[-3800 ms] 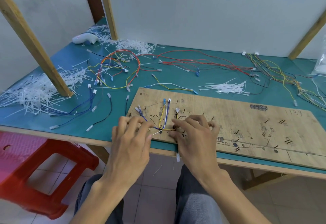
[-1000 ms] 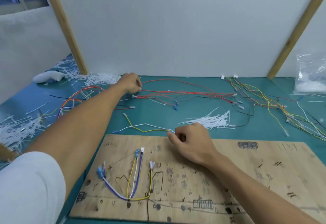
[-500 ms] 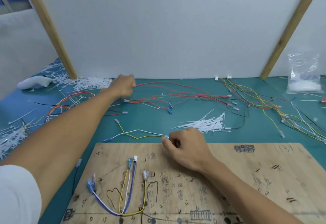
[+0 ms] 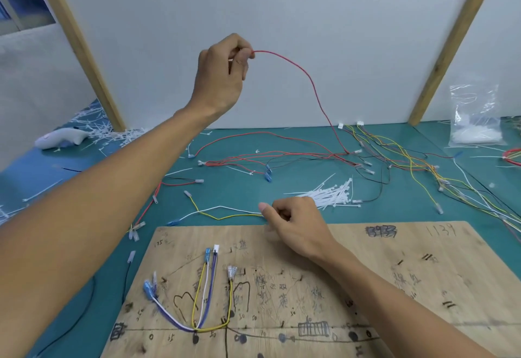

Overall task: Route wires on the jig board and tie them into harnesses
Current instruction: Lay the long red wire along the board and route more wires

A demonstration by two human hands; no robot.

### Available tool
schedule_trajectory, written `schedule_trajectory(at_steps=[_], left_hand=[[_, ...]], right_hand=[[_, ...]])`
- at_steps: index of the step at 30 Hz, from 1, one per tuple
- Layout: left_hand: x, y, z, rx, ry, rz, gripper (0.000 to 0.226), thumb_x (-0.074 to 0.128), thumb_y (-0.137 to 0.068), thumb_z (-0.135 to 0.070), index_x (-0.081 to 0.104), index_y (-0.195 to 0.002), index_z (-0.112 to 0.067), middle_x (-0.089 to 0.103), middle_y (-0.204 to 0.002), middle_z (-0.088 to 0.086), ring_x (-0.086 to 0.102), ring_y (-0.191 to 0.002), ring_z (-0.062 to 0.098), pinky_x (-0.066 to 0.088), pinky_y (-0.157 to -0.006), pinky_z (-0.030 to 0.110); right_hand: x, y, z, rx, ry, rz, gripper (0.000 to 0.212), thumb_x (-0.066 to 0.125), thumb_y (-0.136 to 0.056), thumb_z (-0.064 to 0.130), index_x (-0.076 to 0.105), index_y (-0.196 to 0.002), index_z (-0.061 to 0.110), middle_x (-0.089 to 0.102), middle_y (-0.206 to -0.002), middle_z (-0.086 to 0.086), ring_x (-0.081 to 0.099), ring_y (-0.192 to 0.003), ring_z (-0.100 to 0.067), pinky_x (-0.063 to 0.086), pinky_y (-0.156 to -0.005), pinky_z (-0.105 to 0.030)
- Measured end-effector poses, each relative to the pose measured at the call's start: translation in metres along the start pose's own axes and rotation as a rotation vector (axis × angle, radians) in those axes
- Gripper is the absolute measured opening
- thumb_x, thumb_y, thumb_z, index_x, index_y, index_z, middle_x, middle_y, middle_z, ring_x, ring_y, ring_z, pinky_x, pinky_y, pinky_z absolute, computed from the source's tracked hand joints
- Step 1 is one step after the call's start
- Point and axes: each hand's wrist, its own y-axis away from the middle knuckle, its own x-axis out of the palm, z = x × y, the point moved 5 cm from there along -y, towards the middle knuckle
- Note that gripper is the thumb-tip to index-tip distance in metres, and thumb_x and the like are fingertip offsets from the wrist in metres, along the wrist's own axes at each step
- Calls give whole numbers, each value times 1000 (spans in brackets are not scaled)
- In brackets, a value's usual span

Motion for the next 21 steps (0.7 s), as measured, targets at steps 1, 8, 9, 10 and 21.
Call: schedule_trajectory(at_steps=[1,8,9,10,21], left_hand=[[-3,4,-11,7,44,-2,23,49,-107,-14,67,-100,-3,63,-72,19,57,-66,32,45,-62,32],[-25,63,-55,58,140,76,14,53,-110,-15,64,-105,-9,67,-77,8,63,-68,18,45,-65,19],[-27,73,-58,57,129,107,13,53,-110,-16,64,-106,-11,67,-75,5,62,-67,14,43,-64,17],[-29,83,-60,52,114,132,11,54,-109,-16,64,-106,-13,66,-74,3,60,-65,10,40,-62,15],[-86,166,-36,-264,126,407,19,59,-103,-27,70,-95,-13,68,-71,3,62,-64,13,54,-66,30]], right_hand=[[-4,1,-1,40,-116,-15,55,59,-103,47,58,-63,9,37,-51,4,33,-53,-12,31,-57,-37],[-67,-21,3,289,-1224,-129,36,59,-99,26,65,-131,13,77,-111,-8,61,-64,-19,34,-48,-26],[-85,-30,10,249,-1375,-101,39,58,-98,24,60,-136,16,74,-127,-8,64,-71,-21,37,-51,-27],[-102,-40,19,193,-1488,-75,39,58,-98,24,58,-136,18,71,-134,-9,64,-76,-22,39,-54,-28],[-185,-12,92,-193,-1226,-333,16,53,-110,14,67,-106,10,73,-103,-8,73,-95,-25,60,-80,-37]])
